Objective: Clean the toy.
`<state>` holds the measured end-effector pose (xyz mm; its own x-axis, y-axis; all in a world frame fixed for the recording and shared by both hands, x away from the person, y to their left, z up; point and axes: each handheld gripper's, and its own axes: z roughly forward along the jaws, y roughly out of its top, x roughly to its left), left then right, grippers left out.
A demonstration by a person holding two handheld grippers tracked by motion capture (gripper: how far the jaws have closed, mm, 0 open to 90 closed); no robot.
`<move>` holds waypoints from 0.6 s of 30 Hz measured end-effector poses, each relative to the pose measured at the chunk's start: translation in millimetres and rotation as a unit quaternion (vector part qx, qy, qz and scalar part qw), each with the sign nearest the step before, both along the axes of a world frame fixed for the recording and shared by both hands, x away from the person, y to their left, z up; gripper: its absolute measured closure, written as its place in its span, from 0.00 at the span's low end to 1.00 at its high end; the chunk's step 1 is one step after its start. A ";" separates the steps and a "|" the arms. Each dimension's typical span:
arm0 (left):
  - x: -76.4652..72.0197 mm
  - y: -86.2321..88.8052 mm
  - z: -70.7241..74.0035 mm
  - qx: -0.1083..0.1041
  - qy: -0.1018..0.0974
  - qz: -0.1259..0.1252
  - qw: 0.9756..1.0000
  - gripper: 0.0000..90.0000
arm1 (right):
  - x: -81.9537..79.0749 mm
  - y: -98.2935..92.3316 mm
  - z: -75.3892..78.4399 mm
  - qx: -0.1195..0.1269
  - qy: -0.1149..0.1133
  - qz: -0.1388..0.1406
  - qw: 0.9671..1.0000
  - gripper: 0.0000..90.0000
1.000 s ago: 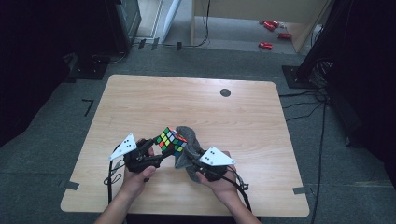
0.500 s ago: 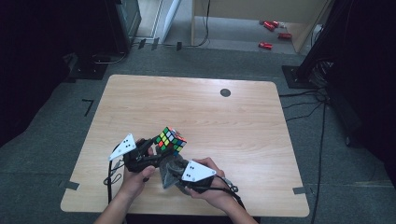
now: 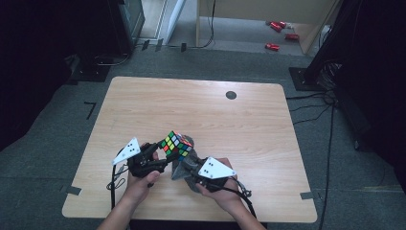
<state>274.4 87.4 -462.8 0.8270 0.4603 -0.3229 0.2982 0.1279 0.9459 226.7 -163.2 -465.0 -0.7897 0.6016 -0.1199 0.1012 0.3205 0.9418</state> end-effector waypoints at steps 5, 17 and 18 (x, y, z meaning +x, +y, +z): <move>1.4 2.8 -0.4 0.003 0.001 0.008 1.000 0.39 | -1.8 12.4 -6.9 -0.056 0.010 0.047 0.997 0.80; 5.0 6.3 -2.0 0.000 0.011 0.017 1.000 0.39 | 46.1 -70.4 -9.7 -0.018 0.093 -0.179 0.979 0.79; 5.2 6.0 -2.2 0.003 0.012 0.018 1.000 0.39 | 48.9 -74.8 -12.7 -0.022 0.100 -0.189 0.977 0.79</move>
<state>279.6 93.4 -465.0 0.8022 0.4908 -0.3400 0.3162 0.1338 0.9392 275.6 -238.0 -477.7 -0.5230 0.8521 -0.0181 0.4008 0.2646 0.8771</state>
